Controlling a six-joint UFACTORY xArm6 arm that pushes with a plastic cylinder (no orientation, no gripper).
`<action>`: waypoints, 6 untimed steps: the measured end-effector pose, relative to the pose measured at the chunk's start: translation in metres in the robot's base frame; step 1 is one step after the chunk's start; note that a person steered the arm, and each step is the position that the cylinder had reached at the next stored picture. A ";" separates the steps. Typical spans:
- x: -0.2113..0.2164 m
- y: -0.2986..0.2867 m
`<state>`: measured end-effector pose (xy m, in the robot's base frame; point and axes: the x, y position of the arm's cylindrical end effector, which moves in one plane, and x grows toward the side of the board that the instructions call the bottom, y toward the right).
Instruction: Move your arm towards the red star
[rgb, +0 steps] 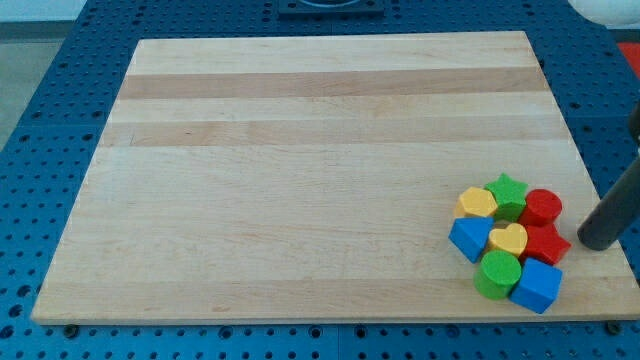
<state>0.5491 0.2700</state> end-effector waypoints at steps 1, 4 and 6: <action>0.000 0.000; 0.000 -0.002; 0.000 -0.002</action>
